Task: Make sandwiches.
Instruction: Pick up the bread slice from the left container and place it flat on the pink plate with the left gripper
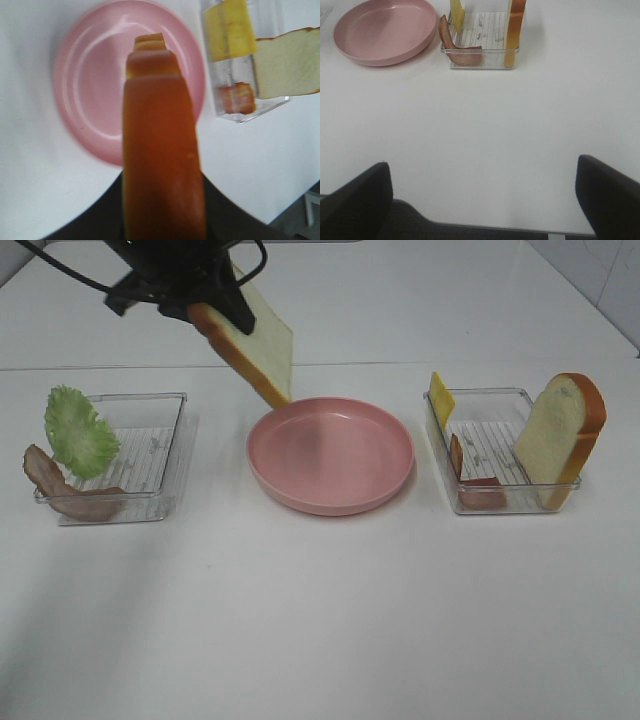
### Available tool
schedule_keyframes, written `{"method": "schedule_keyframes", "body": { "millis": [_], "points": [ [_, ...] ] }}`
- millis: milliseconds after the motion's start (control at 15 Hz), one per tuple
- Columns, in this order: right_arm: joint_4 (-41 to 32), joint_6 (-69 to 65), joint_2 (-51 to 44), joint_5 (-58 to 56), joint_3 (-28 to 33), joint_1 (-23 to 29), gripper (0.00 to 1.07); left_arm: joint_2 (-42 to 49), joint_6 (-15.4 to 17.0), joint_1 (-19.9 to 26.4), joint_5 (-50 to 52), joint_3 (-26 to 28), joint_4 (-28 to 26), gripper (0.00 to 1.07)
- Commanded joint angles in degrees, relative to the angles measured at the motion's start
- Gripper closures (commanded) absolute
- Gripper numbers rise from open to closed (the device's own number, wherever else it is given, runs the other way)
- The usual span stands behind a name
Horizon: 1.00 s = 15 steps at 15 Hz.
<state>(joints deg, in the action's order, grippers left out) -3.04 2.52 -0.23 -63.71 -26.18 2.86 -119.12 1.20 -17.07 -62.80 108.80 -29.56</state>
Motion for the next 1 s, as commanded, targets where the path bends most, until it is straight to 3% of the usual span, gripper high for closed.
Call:
{"method": "schedule_keyframes", "body": {
  "millis": [67, 467, 733, 1000],
  "points": [
    [-0.1, 0.2, -1.7, 0.5, 0.2, -0.1, 0.11, -6.8, -7.7, -1.7, 6.6, 0.1, -15.0, 1.07],
    [-0.1, 0.2, -1.7, 0.5, 0.2, -0.1, 0.11, -14.8, -8.3, -6.2, 12.7, 0.1, -15.6, 1.07],
    [-0.1, 0.2, -1.6, 0.5, 0.2, -0.1, 0.11, -17.7, -8.2, -6.8, 17.2, 0.5, -15.8, 1.07],
    [-0.1, 0.2, -1.6, 0.5, 0.2, -0.1, 0.11, -22.2, -6.9, -7.0, 14.3, 6.1, -15.8, 1.07]
  ]
}}
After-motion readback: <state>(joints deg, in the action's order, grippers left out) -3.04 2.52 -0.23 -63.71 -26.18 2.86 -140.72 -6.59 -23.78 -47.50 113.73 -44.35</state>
